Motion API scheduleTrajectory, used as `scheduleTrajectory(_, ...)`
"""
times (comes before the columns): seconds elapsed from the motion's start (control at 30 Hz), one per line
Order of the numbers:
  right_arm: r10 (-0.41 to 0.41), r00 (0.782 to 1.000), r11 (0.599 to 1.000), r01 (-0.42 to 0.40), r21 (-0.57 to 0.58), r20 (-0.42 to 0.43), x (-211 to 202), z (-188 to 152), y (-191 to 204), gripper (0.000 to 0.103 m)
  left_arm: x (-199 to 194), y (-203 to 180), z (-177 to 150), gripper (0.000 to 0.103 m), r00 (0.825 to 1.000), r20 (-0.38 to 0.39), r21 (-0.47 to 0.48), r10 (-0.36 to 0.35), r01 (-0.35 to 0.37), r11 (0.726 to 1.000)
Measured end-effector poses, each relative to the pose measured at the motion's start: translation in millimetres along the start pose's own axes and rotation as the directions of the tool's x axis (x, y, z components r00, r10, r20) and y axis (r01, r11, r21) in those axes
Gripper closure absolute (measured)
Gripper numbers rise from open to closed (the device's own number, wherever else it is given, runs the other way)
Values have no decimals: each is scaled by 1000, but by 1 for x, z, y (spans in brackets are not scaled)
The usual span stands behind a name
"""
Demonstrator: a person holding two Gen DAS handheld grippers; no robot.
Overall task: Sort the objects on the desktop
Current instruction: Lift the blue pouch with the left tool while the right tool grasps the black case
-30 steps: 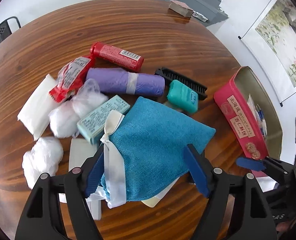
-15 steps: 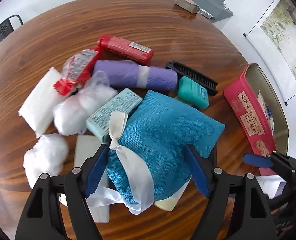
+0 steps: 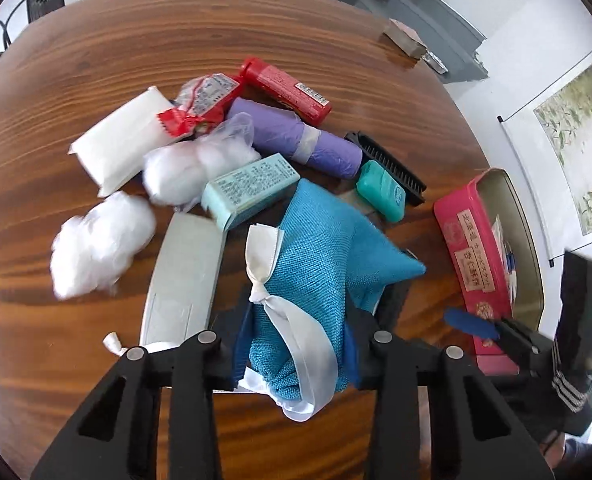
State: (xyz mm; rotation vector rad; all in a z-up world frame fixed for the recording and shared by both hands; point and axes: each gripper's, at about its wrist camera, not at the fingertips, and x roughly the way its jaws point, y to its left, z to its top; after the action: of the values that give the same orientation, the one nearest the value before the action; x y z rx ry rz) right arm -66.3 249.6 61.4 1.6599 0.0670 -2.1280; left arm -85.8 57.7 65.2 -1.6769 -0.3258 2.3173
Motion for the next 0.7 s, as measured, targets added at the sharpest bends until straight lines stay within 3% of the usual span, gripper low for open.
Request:
scheduleTrajectory(0.2,-57,998,996,57,-65,-5,14,9,19,24,-12,0,-26,63,1000,-3,-16,10,-10,1000)
scheduleTrajectory(0.5,-86,996,993,85,-82,-11,21,17,31,25,-24,34,-57,63,998,-4,-79,65,-65,995)
scheduleTrajectory(0.7,-99,995,993,98,-67,-23,22,19,26,25,-13,39,-69,54,995,-60,-93,82,-88,992)
